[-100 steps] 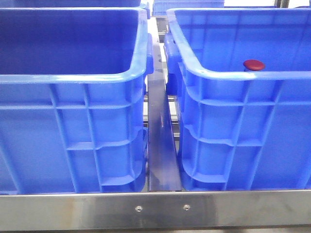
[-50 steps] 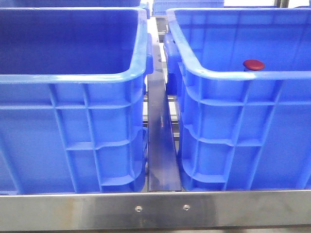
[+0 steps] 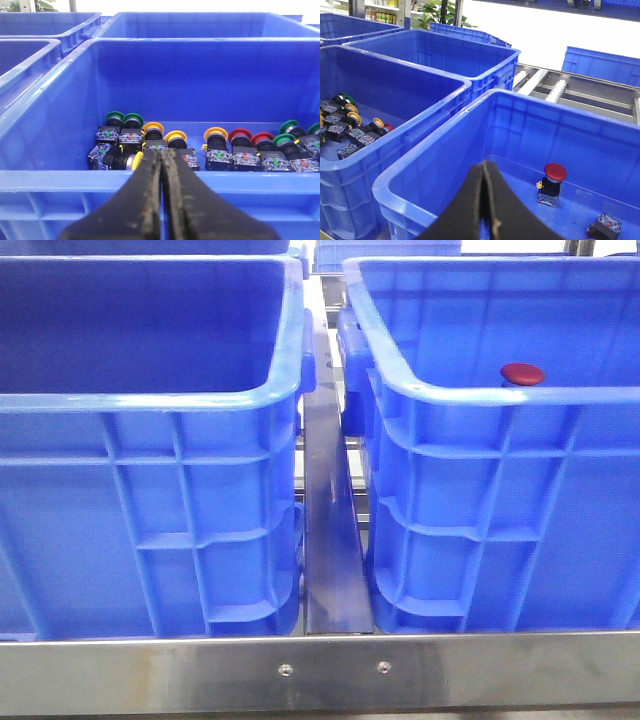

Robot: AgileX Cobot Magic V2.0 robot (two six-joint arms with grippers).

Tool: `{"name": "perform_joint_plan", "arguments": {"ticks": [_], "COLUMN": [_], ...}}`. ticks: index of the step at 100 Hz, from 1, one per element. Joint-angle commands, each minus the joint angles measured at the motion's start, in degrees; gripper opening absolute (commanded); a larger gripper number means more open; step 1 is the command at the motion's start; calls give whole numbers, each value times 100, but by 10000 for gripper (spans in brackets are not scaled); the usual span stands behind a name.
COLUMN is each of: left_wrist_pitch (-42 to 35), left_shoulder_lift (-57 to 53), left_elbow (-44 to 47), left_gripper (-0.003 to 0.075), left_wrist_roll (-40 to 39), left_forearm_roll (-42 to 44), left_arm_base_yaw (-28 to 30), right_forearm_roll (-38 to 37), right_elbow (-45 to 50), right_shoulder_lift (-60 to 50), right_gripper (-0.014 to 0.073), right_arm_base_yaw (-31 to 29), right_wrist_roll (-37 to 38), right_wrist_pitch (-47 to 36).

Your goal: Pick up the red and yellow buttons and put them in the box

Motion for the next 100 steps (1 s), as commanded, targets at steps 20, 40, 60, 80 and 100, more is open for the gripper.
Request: {"name": "perform_joint_plan", "arguments": {"ticks": [20, 40, 60, 80, 100], "left_wrist_pitch": [-486, -486, -486, -486, -486], "left_shoulder_lift": [-179, -179, -179, -179, -179], "left_elbow": [115, 115, 115, 115, 115], "left_gripper": [-20, -20, -20, -20, -20], "left_wrist_roll": [-69, -69, -69, -69, -69], "left_forearm_roll": [-53, -53, -53, -53, -53], "left_arm_base_yaw": [11, 11, 11, 11, 11], "right_forearm_roll": [177, 177, 177, -553, -3780], "right_elbow": [-139, -139, -131, -9, 38], "right_shoulder_lift": [77, 77, 77, 77, 77], "right_gripper": [-102, -102, -102, -102, -102], "right_arm_base_yaw": [1, 1, 1, 1, 1], "right_wrist_roll": [-15, -15, -15, 434, 3474], "right_wrist_pitch": [-158, -200, -359, -1628, -2242]}}
